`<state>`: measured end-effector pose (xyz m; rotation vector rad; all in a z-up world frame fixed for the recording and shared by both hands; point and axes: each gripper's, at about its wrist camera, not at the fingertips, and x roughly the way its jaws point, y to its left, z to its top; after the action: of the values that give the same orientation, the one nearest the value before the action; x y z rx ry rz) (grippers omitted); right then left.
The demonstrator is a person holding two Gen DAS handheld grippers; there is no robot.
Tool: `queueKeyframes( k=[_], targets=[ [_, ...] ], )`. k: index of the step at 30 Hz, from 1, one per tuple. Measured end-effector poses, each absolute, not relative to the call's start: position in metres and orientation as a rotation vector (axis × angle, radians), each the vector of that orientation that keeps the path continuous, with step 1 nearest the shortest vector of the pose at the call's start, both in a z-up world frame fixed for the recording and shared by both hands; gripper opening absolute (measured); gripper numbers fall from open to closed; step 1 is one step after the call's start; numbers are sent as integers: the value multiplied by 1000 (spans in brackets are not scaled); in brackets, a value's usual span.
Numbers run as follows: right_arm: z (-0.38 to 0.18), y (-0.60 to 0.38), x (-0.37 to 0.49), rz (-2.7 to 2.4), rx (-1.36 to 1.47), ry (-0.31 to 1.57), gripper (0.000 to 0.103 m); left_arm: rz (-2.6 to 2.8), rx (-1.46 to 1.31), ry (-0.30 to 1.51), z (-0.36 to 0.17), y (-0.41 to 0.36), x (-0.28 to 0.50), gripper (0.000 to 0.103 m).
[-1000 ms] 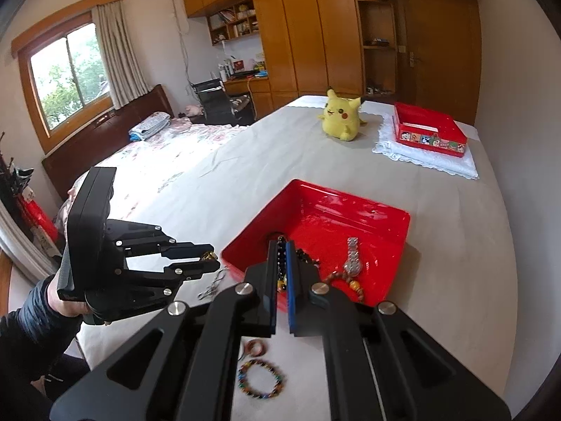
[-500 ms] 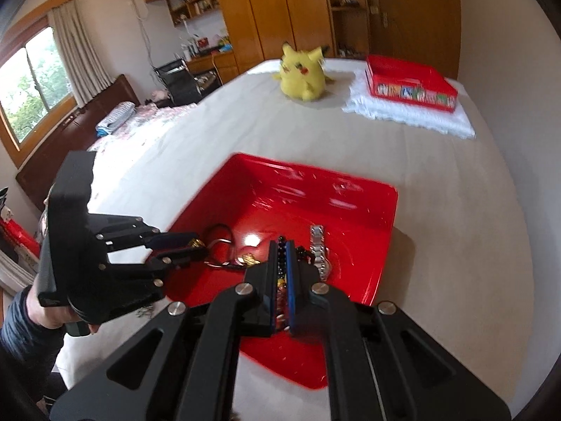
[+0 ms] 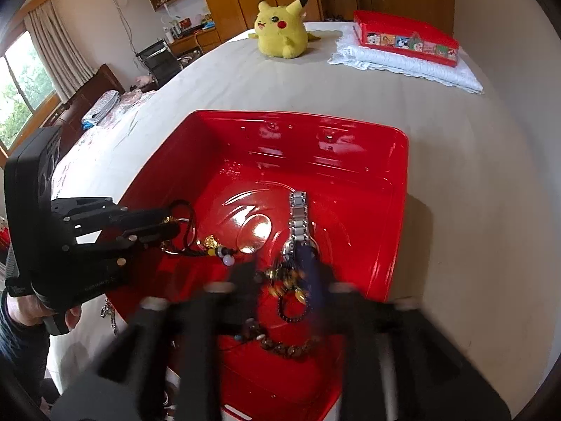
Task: Organize jewelry
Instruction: 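Open the left tool to drop the gold pendant while the right tool releases the beaded necklace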
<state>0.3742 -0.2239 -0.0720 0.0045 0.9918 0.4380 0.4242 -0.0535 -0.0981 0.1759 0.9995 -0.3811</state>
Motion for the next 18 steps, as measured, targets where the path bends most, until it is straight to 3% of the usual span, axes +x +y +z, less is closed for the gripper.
queueKeyframes(
  k=[1, 2, 6, 11, 14, 18],
  targets=[
    [-72, -224, 373, 433, -2, 987, 42, -380, 174, 1001, -98, -53, 423, 50],
    [-72, -225, 370, 438, 1, 988, 42, -378, 173, 999, -97, -53, 423, 57],
    [-61, -227, 357, 437, 9, 961, 42, -371, 170, 983, -91, -49, 415, 57],
    [-30, -232, 319, 465, 13, 888, 44, -362, 184, 936, -72, -40, 388, 67],
    [-12, -230, 285, 495, 0, 837, 53, -354, 206, 898, -60, -34, 359, 73],
    [-3, -225, 245, 534, -15, 819, 55, -351, 194, 873, -53, -23, 313, 74]
  ],
)
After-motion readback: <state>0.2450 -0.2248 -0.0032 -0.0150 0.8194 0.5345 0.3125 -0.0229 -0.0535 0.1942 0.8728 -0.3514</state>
